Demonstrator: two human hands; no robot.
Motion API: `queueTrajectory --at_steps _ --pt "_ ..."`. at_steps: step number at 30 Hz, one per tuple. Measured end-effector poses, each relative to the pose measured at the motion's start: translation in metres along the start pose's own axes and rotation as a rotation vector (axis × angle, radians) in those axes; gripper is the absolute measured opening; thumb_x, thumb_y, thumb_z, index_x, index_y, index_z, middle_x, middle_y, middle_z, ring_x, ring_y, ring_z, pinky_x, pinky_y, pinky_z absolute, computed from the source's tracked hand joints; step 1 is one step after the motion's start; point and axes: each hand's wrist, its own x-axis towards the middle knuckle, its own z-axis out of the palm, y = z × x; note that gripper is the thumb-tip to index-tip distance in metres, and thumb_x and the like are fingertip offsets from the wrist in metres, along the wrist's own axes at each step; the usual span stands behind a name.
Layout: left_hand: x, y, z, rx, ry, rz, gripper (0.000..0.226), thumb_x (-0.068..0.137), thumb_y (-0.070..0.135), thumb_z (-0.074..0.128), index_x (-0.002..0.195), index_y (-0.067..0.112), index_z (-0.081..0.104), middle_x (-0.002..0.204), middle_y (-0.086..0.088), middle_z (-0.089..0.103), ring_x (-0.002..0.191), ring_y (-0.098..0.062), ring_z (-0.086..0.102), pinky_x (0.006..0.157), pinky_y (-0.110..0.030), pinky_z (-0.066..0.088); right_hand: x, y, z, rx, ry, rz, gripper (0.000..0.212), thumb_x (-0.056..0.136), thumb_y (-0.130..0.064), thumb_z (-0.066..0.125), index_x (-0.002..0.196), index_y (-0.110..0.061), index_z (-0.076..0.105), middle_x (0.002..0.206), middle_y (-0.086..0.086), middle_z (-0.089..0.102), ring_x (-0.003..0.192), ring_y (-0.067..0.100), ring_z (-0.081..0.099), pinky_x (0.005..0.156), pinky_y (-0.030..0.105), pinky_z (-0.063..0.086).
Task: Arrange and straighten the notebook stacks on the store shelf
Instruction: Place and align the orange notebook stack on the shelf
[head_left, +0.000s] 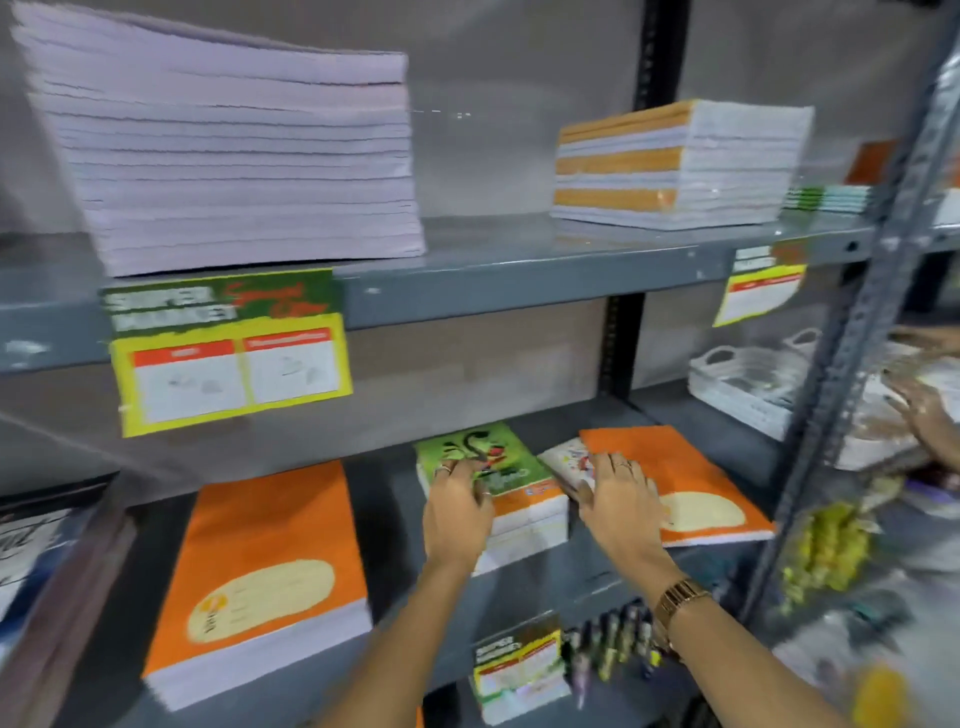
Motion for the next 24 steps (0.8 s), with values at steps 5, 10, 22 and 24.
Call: queueTrajectory --at_steps 5,10,22,24 --pt "0.001 0.038 0.070 -0.208 -0.184 -0.027 0.029 0.075 -0.004 0.052 0.099 0.003 0.067 0.088 -0.021 0.072 0.086 -0.035 0.066 0.081 -0.042 0.054 0.014 0.078 0.009 0.009 -0.110 0.157 0.038 0.080 -0.018 0.067 0.112 0.000 0.061 0.109 0.019 0.066 0.102 0.038 0.059 0.082 0.043 0.049" --pt "-0.003 0.061 0.118 -0.316 -0.255 -0.091 0.026 0.082 -0.007 0.050 0.100 0.000 0.067 0.091 -0.021 0.072 0.086 -0.033 0.065 0.076 -0.033 0.051 0.023 0.130 0.016 -0.058 -0.160 0.222 0.044 0.094 -0.032 0.045 0.131 -0.009 0.044 0.136 0.010 0.050 0.125 0.028 0.046 0.099 0.037 0.040" --pt "-0.009 0.077 0.186 -0.120 -0.524 -0.397 0.031 0.083 0.025 0.062 0.059 0.010 0.048 0.085 -0.018 0.070 0.083 -0.035 0.069 0.067 -0.035 0.055 0.040 0.177 0.033 0.128 -0.420 0.553 0.057 0.092 -0.043 0.044 0.133 -0.004 0.037 0.138 0.016 0.044 0.125 0.036 0.046 0.099 0.042 0.043" --pt "-0.004 0.076 0.187 -0.192 -0.523 -0.492 0.023 0.079 0.015 0.066 0.062 0.007 0.053 0.077 -0.015 0.066 0.068 -0.032 0.069 0.068 -0.038 0.061 0.045 0.178 0.035 0.203 -0.428 0.608 0.059 0.089 -0.043 0.049 0.131 -0.002 0.038 0.134 0.017 0.048 0.122 0.036 0.049 0.100 0.042 0.044"
